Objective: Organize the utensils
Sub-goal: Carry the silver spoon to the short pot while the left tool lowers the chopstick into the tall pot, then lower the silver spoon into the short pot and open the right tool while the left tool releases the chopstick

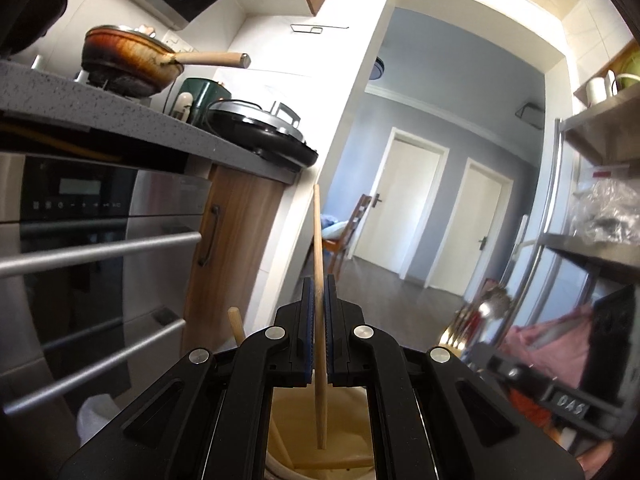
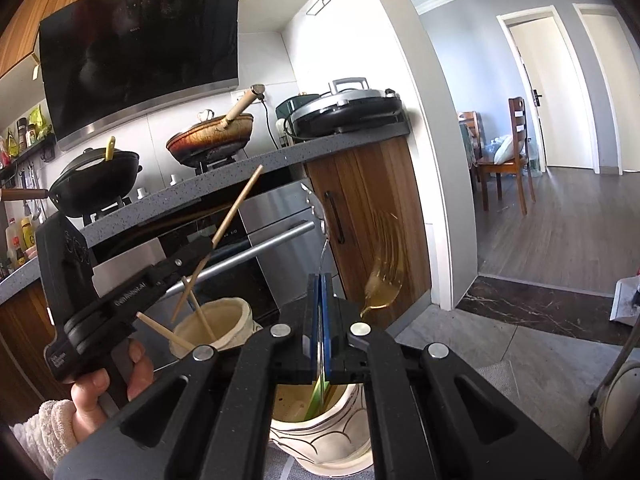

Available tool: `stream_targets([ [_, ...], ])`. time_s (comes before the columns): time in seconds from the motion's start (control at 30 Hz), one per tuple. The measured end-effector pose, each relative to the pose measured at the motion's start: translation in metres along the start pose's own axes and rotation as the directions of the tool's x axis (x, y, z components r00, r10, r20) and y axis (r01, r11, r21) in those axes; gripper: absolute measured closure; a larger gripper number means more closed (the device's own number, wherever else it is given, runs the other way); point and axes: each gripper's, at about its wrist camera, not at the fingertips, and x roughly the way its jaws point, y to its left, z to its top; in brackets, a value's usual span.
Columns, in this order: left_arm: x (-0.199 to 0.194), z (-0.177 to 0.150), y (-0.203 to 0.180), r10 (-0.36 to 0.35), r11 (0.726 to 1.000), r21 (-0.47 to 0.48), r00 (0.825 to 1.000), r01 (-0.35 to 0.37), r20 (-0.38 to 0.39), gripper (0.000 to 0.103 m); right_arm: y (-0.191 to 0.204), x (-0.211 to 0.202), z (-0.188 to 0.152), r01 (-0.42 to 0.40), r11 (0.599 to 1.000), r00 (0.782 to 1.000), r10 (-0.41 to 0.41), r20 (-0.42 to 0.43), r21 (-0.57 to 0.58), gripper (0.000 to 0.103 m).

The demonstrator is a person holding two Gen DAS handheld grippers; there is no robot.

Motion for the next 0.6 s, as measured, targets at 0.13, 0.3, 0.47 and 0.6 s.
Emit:
stream_targets([
  [0.13, 0.004, -0.002, 0.004, -0.012, 1.000, -0.002, 1.000, 0.012, -0.004, 0.098, 0.002, 0.012, -0.007, 0.004, 1.000, 0.999, -0.004, -0.049, -0.009, 0.102],
  [0.3, 0.005, -0.005, 0.005, -0.023, 1.000, 0.000, 1.000, 0.023, 0.001, 0.098, 0.003, 0.024, -0.014, 0.016, 0.999, 0.992, -0.019, -0.121, -0.030, 0.102],
  [0.47, 0.006, -0.010, 0.006, -0.026, 1.000, 0.011, 1.000, 0.026, -0.001, 0.098, 0.000, 0.031, -0.018, 0.020, 1.000, 0.987, -0.023, -0.157, -0.022, 0.102],
  [0.6, 0.007, -0.014, 0.007, -0.025, 1.000, 0.012, 1.000, 0.025, -0.003, 0.098, 0.000, 0.032, -0.019, 0.017, 1.000, 0.987, -0.020, -0.160, -0.023, 0.102],
])
